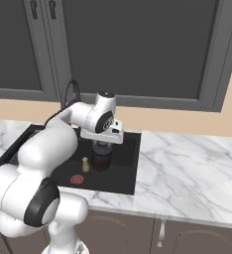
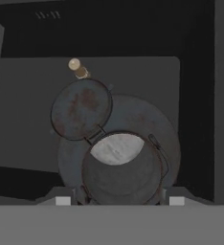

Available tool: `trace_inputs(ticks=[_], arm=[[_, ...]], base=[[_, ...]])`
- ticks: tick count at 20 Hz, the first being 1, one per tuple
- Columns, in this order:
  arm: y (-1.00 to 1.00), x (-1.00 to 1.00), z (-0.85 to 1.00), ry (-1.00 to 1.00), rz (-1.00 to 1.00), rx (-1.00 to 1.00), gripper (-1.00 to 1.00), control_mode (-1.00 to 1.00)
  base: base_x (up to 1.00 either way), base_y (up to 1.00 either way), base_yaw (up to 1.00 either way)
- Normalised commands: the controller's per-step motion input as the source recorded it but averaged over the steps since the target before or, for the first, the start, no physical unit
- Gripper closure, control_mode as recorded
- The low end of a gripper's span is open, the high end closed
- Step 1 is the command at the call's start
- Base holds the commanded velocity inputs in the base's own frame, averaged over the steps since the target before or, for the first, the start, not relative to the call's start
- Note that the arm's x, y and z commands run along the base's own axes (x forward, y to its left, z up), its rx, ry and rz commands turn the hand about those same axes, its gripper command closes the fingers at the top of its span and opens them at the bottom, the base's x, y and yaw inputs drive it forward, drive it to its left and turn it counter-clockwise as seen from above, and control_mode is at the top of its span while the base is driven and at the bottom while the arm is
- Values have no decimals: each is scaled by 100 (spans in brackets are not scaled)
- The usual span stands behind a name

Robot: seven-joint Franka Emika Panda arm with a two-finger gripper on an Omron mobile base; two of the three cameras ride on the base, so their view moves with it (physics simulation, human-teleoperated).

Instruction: Pick the jug and tupperware and place them in the sink. Then turn on the water.

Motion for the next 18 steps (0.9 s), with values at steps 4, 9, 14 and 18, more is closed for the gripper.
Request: trace_inputs(ticks=[4,9,14,18], arm=[[0,42,-13,5,0,-3,100,-100],[0,30,-20,1,0,-1,100,-100],[0,13,-34,0,0,0,100,-100],[0,21,-42,0,0,0,100,-100]], base=[[0,0,0],[0,0,0],[0,0,0],[0,0,0]])
